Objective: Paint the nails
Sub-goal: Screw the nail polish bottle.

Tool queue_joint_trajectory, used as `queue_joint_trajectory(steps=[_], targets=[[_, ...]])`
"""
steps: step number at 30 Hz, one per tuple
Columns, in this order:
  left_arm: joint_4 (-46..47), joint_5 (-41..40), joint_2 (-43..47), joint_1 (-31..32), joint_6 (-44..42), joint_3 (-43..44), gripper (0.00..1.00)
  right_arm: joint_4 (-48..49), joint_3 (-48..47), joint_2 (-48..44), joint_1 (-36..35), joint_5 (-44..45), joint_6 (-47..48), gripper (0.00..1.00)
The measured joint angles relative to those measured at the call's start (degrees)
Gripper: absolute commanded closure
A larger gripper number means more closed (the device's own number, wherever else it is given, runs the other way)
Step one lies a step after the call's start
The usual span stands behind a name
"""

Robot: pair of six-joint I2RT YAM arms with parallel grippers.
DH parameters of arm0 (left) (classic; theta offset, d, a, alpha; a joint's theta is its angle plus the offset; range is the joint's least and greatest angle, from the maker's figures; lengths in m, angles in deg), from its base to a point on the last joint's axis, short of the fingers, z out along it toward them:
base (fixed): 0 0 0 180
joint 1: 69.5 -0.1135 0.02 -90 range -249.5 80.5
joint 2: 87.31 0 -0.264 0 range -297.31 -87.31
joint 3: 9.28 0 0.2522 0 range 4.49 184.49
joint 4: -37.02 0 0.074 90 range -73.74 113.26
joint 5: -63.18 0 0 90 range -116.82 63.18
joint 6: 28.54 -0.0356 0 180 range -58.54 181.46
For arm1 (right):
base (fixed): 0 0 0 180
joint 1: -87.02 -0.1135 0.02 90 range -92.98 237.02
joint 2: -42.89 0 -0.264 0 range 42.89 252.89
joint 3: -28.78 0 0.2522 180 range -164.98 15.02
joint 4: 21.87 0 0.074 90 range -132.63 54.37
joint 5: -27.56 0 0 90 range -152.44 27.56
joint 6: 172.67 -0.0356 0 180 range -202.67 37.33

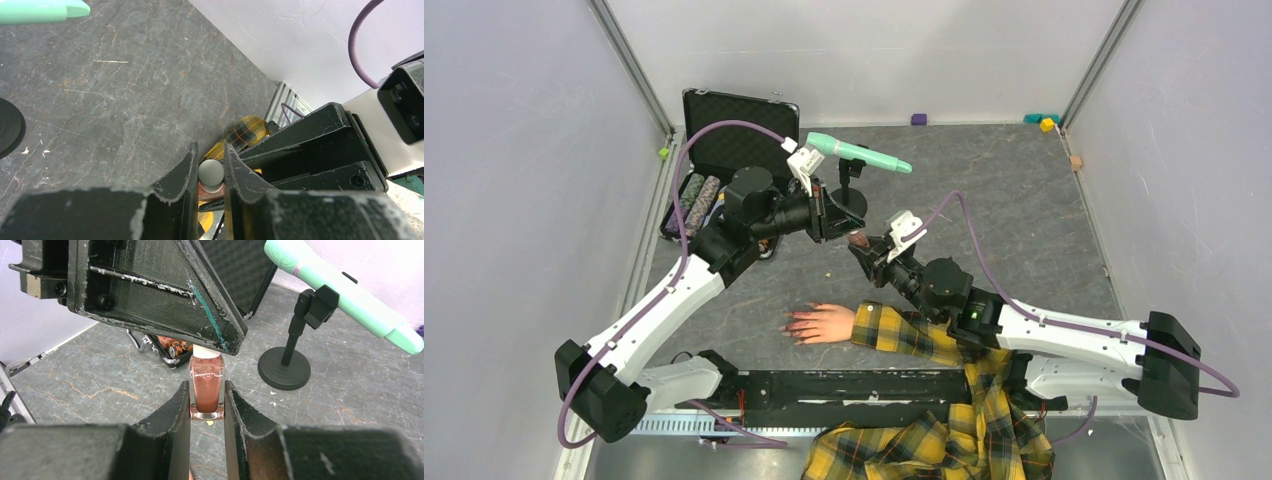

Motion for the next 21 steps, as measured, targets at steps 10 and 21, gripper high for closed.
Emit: queue_joint_trajectory(steps=[10,21], targets=[[0.98,4.57,0.02,0.81,-1.16,1.25,0.98,0.33,2.01,-4.66,0.46,-4.07,0.17,1.00],[3.34,12.87,2.54,1.88,-4.68,1.36,0.98,9.73,8.00,-9.75,9.22,-28.98,-7.87,1.00]])
